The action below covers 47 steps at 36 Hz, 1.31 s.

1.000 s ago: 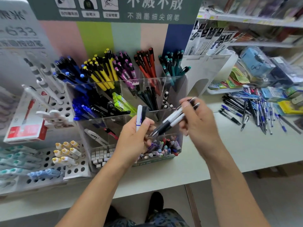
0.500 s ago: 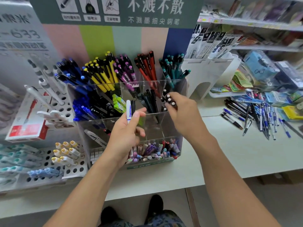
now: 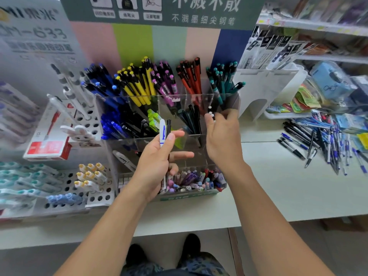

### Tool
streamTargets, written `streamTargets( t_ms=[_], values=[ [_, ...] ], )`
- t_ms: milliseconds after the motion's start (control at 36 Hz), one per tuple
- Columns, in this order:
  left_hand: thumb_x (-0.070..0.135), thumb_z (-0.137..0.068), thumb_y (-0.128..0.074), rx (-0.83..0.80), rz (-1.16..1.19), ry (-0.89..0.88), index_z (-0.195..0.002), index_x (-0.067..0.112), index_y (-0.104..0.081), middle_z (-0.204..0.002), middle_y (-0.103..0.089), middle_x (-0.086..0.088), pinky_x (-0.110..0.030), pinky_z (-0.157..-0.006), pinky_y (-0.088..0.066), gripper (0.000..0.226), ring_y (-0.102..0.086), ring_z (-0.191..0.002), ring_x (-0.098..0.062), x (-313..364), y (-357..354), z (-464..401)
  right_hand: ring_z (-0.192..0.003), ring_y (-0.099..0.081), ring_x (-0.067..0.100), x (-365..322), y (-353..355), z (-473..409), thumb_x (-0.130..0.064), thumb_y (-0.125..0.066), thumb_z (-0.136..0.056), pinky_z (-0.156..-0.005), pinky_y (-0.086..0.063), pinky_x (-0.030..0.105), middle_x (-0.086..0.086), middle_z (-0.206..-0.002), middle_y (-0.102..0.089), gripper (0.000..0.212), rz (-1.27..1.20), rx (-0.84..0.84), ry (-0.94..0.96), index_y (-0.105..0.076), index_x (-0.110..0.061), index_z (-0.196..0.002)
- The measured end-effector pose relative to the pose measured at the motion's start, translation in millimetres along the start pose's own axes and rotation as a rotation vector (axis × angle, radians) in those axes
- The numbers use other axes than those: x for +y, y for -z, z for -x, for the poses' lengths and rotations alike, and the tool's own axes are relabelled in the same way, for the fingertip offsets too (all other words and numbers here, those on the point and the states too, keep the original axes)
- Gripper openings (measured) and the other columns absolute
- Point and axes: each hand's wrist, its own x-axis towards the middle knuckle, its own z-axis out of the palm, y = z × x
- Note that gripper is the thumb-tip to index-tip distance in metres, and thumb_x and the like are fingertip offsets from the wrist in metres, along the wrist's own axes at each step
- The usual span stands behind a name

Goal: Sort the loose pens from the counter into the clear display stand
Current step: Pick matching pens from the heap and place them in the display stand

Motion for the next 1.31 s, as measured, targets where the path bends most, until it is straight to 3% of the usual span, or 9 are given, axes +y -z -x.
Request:
streamTargets(
  t_ms=[111, 222, 389, 528, 611, 667, 1000, 1139, 1306],
  values=[
    [0.027, -0.108, -0.043, 0.008, 0.061, 0.014, -0.118, 0.017, -0.064, -0.132, -0.06, 0.008, -0.019, -0.04, -0.039, 0.025, -0.075, -0.095, -0.022, 1.0, 2.0, -0.6, -0.09, -0.05, 0.017, -5.4, 4.4, -7.5, -0.034, -0.053, -0.105, -0.081, -0.037, 0.02, 0.003, -0.114, -0.048, 0.032, -0.115, 0.079, -0.08, -0.059, -0.01, -0.126],
    [0.027, -0.107, -0.045, -0.016, 0.033, 0.015, -0.119, 0.017, -0.066, -0.13, -0.063, 0.005, -0.019, -0.042, -0.041, 0.026, -0.074, -0.085, -0.016, -1.5, 7.9, 0.5, -0.084, -0.064, 0.015, 2.5, 13.3, -9.8, -0.027, -0.077, -0.089, -0.076, -0.06, 0.038, -0.003, -0.096, -0.064, 0.029, -0.321, 0.067, -0.109, -0.06, -0.023, -0.112],
    [0.019, -0.106, -0.048, -0.108, 0.002, -0.011, -0.111, 0.017, -0.066, -0.073, -0.055, 0.004, -0.019, -0.042, -0.025, 0.019, -0.031, -0.048, -0.009, -11.3, 17.8, -1.7, -0.067, -0.057, 0.006, -3.6, 35.7, 15.8, -0.03, -0.075, -0.09, -0.069, -0.049, 0.022, -0.002, -0.092, -0.064, 0.021, -0.203, 0.184, 0.001, -0.071, -0.021, -0.108],
    [0.022, -0.106, -0.051, -0.24, -0.25, 0.005, -0.115, 0.019, -0.064, -0.06, -0.048, 0.005, -0.018, -0.039, -0.034, 0.016, -0.039, -0.041, -0.01, -14.6, 25.8, 4.2, -0.061, -0.057, 0.017, -41.0, 17.0, 46.2, -0.031, -0.08, -0.086, -0.063, -0.052, 0.037, 0.014, -0.068, -0.067, 0.012, -0.611, -0.278, -0.051, -0.079, -0.019, -0.087],
    [0.032, -0.105, -0.052, -0.211, -0.588, -0.033, -0.128, 0.023, -0.053, -0.1, -0.068, 0.0, -0.013, -0.057, -0.05, 0.025, -0.067, -0.076, -0.009, -19.5, 36.9, 9.8, -0.057, -0.061, 0.015, -45.2, -5.6, 55.9, -0.024, -0.08, -0.085, -0.064, -0.053, 0.034, 0.004, -0.061, -0.066, 0.006, -0.553, -0.36, -0.063, -0.078, -0.019, -0.087],
    [0.032, -0.105, -0.049, -0.188, -0.636, 0.007, -0.119, 0.011, -0.049, -0.1, -0.062, -0.006, -0.008, -0.054, -0.045, 0.025, -0.061, -0.068, 0.007, -22.3, 44.9, 17.2, -0.058, -0.065, 0.012, -44.3, -16.9, 62.8, -0.018, -0.076, -0.088, -0.064, -0.056, 0.035, -0.002, -0.065, -0.07, 0.001, -0.524, -0.416, -0.065, -0.076, -0.019, -0.089],
    [0.035, -0.106, -0.038, 0.172, -0.22, 0.113, -0.088, 0.015, -0.043, -0.066, -0.039, 0.003, -0.024, -0.043, -0.023, 0.027, -0.028, -0.046, -0.01, -32.6, 118.8, 43.9, -0.073, -0.073, 0.018, -86.6, -6.1, 58.8, -0.005, -0.07, -0.094, -0.067, -0.062, 0.033, 0.003, -0.085, -0.072, 0.014, -0.788, 0.013, 0.096, -0.068, -0.012, -0.106],
    [0.019, -0.105, -0.029, 0.161, 0.229, 0.184, -0.086, 0.013, -0.053, -0.06, -0.04, -0.001, -0.018, -0.036, -0.019, 0.032, -0.026, -0.043, -0.01, -36.5, 135.9, 49.8, -0.08, -0.07, 0.009, -102.0, -51.6, 75.3, -0.009, -0.078, -0.088, -0.077, -0.06, 0.03, -0.005, -0.087, -0.072, 0.018, -0.459, -0.158, 0.374, -0.07, -0.011, -0.104],
    [0.01, -0.108, -0.035, 0.122, 0.154, 0.071, -0.109, 0.008, -0.062, -0.069, -0.058, -0.003, -0.022, -0.048, -0.038, 0.027, -0.048, -0.055, -0.013, -32.2, 140.5, 55.8, -0.078, -0.07, 0.019, -98.4, -108.4, 82.8, -0.011, -0.079, -0.085, -0.076, -0.057, 0.042, 0.004, -0.084, -0.075, 0.009, -0.245, -0.327, 0.359, -0.076, -0.008, -0.093]
  ],
)
